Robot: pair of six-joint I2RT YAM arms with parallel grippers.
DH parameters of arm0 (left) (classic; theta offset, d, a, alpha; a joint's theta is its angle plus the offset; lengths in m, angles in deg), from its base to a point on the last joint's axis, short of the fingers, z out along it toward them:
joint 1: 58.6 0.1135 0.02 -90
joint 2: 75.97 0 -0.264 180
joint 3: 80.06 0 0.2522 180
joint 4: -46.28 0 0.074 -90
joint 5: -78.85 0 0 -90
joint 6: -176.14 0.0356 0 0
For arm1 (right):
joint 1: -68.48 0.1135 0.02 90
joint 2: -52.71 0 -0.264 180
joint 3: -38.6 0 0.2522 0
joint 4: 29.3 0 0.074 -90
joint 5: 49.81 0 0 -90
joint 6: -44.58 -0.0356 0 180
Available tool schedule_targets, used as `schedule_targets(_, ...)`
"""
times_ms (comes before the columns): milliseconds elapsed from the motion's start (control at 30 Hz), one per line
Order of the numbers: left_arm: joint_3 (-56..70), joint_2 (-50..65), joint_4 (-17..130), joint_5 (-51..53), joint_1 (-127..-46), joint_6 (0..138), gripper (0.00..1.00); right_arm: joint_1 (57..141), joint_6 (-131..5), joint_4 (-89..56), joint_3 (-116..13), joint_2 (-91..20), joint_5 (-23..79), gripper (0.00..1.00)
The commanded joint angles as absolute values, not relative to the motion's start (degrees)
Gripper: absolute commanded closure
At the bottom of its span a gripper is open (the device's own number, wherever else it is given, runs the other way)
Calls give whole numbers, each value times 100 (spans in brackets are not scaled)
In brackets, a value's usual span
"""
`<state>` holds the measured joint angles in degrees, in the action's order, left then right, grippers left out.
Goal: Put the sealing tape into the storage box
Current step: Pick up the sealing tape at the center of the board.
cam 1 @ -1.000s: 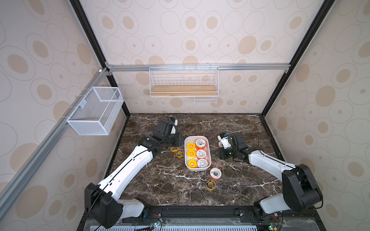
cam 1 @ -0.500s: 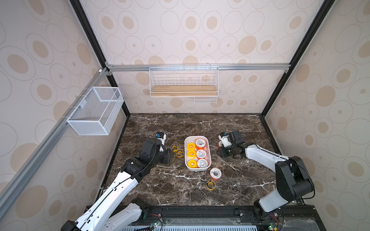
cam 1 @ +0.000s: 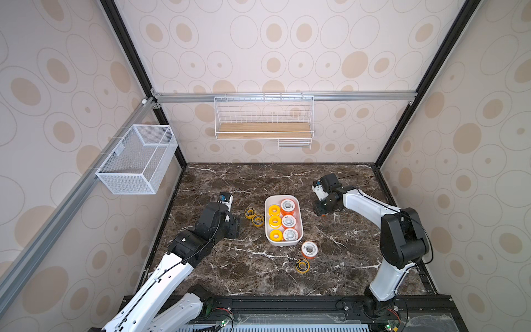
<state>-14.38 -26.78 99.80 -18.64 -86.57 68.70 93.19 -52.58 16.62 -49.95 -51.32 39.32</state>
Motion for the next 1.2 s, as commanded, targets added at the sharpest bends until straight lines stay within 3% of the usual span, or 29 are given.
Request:
schedule_targets(0, -1379, -2680, 10123, -1967, -8612, 7052, 29, 9276, -5019, 2129, -5347, -5410, 4073, 47)
schedule_targets(400, -1366, -2537, 10146, -1797, -8482, 7058, 29, 9268, -4890, 2532, -6171, -6353, 4160, 52)
schedule_targets(1033, -1344, -2324, 10160, -1554, -8365, 7053, 29, 9270, -4907, 2621, -6410, -6902, 3967, 64)
schedule_targets(1167, -1339, -2306, 10162, -1542, -8333, 7053, 29, 9249, -4963, 2617, -6360, -6859, 3861, 76)
